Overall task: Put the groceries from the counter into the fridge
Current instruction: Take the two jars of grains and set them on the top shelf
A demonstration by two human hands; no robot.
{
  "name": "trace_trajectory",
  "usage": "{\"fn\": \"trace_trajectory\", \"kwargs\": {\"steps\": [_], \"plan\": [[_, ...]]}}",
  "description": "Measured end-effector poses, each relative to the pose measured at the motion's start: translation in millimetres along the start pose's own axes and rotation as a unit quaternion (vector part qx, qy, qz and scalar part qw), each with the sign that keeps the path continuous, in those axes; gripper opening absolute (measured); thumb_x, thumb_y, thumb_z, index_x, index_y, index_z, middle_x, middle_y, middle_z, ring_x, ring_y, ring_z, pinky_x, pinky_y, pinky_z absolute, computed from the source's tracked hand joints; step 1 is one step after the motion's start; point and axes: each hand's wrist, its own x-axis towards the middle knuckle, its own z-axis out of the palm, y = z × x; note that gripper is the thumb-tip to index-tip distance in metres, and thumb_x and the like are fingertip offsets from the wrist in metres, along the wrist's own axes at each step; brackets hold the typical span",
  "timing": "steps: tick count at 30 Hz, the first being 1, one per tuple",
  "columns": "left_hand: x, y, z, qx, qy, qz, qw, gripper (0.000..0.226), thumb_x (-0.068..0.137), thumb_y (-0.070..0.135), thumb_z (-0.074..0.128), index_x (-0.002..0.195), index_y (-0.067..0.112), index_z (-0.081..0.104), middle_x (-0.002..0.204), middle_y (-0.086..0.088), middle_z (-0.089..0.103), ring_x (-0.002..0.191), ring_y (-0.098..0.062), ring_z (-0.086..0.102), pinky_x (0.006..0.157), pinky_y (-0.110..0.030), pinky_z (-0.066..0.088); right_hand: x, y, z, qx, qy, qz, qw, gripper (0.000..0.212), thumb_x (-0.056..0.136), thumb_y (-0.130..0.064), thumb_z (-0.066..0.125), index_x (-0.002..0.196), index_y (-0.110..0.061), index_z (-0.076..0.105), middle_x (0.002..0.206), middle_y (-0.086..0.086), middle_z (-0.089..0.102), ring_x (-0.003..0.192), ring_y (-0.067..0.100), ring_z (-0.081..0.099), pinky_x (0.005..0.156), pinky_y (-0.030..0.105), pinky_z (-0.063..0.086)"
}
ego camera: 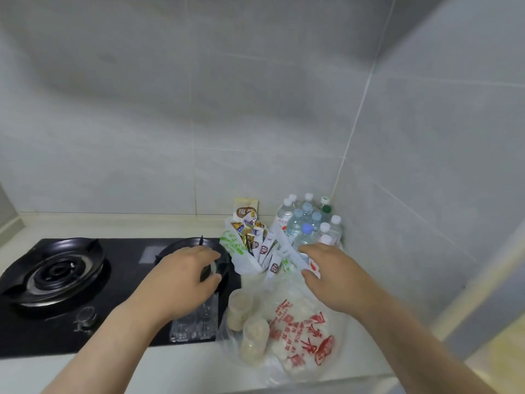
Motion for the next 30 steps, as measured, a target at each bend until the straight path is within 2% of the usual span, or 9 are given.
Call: {"fn": "trace_trajectory", "kwargs": {"steps": [7, 10, 12, 15, 18, 22, 24, 27, 30], "plan": [[33, 12, 32, 0.002, -0.023, -0.021, 1.0, 0.044, 0.094, 0.036, 0.057, 0.137, 0.027, 0.054, 0.138, 0.017, 0.053, 0.13, -0.007, 0.046, 0.097, -0.016, 0.034, 31, 43, 19, 0.035, -0.02, -0.01, 0.999, 0.048, 0.099, -0.034, 0.048, 0.146, -0.029, 0.04, 0.141, -0.007, 0.049, 0.13, 0.013, 0.043, 0.102, 0.027, 0.039], [49, 18, 47, -0.011, -0.037, -0.046, 0.998, 0.043, 0.093, 0.035, 0.059, 0.135, 0.026, 0.056, 0.134, 0.015, 0.055, 0.124, -0.007, 0.052, 0.09, -0.015, 0.036, 48, 66, 26, 0.059, -0.024, -0.012, 0.998, 0.046, 0.099, -0.033, 0.05, 0.145, -0.029, 0.043, 0.139, -0.008, 0.05, 0.124, 0.012, 0.047, 0.093, 0.022, 0.037], [59, 19, 58, -0.017, -0.049, -0.073, 0.996, 0.046, 0.094, 0.037, 0.059, 0.138, 0.027, 0.053, 0.138, 0.014, 0.053, 0.122, -0.007, 0.053, 0.092, -0.016, 0.038, 60, 82, 34, 0.071, -0.03, -0.017, 0.997, 0.046, 0.098, -0.033, 0.051, 0.143, -0.029, 0.045, 0.137, -0.009, 0.052, 0.12, 0.012, 0.049, 0.088, 0.021, 0.035], [71, 15, 76, -0.019, -0.062, -0.102, 0.993, 0.048, 0.093, 0.038, 0.059, 0.139, 0.027, 0.052, 0.141, 0.012, 0.052, 0.128, -0.008, 0.049, 0.099, -0.02, 0.038, 78, 101, 46, 0.088, -0.045, -0.017, 0.995, 0.046, 0.098, -0.032, 0.052, 0.143, -0.029, 0.045, 0.139, -0.01, 0.051, 0.123, 0.012, 0.048, 0.094, 0.023, 0.037], [81, 13, 91, -0.029, -0.068, -0.124, 0.99, 0.048, 0.093, 0.036, 0.061, 0.139, 0.024, 0.053, 0.141, 0.011, 0.052, 0.129, -0.009, 0.049, 0.099, -0.021, 0.039, 94, 114, 58, 0.101, -0.062, -0.034, 0.992, 0.047, 0.097, -0.031, 0.053, 0.143, -0.027, 0.046, 0.14, -0.007, 0.051, 0.128, 0.012, 0.047, 0.104, 0.028, 0.04], [84, 13, 107, -0.053, -0.071, -0.165, 0.982, 0.046, 0.091, 0.032, 0.064, 0.136, 0.021, 0.057, 0.137, 0.01, 0.056, 0.124, -0.01, 0.054, 0.1, -0.026, 0.043, 107, 122, 73, 0.101, -0.087, -0.055, 0.989, 0.045, 0.096, -0.03, 0.054, 0.141, -0.026, 0.048, 0.14, -0.005, 0.052, 0.13, 0.015, 0.046, 0.106, 0.031, 0.039], [81, 11, 113, -0.064, -0.081, -0.185, 0.977, 0.047, 0.091, 0.034, 0.064, 0.135, 0.022, 0.057, 0.137, 0.01, 0.057, 0.116, -0.007, 0.058, 0.1, -0.029, 0.045, 111, 123, 80, 0.099, -0.101, -0.067, 0.988, 0.044, 0.097, -0.029, 0.053, 0.14, -0.026, 0.048, 0.139, -0.006, 0.052, 0.129, 0.015, 0.046, 0.105, 0.03, 0.039], [76, 6, 120, -0.074, -0.086, -0.21, 0.971, 0.046, 0.091, 0.032, 0.064, 0.135, 0.022, 0.057, 0.134, 0.009, 0.058, 0.099, -0.004, 0.06, 0.092, -0.024, 0.045, 116, 118, 92, 0.099, -0.127, -0.083, 0.984, 0.045, 0.097, -0.03, 0.053, 0.142, -0.027, 0.046, 0.142, -0.007, 0.05, 0.129, 0.015, 0.045, 0.104, 0.031, 0.04], [70, -1, 124, -0.076, -0.093, -0.23, 0.966, 0.045, 0.091, 0.032, 0.063, 0.134, 0.022, 0.057, 0.133, 0.007, 0.059, 0.111, -0.012, 0.059, 0.093, -0.026, 0.045, 119, 110, 106, 0.099, -0.157, -0.094, 0.978, 0.048, 0.098, -0.033, 0.051, 0.145, -0.027, 0.043, 0.145, -0.007, 0.047, 0.132, 0.014, 0.044, 0.105, 0.033, 0.04]]}}
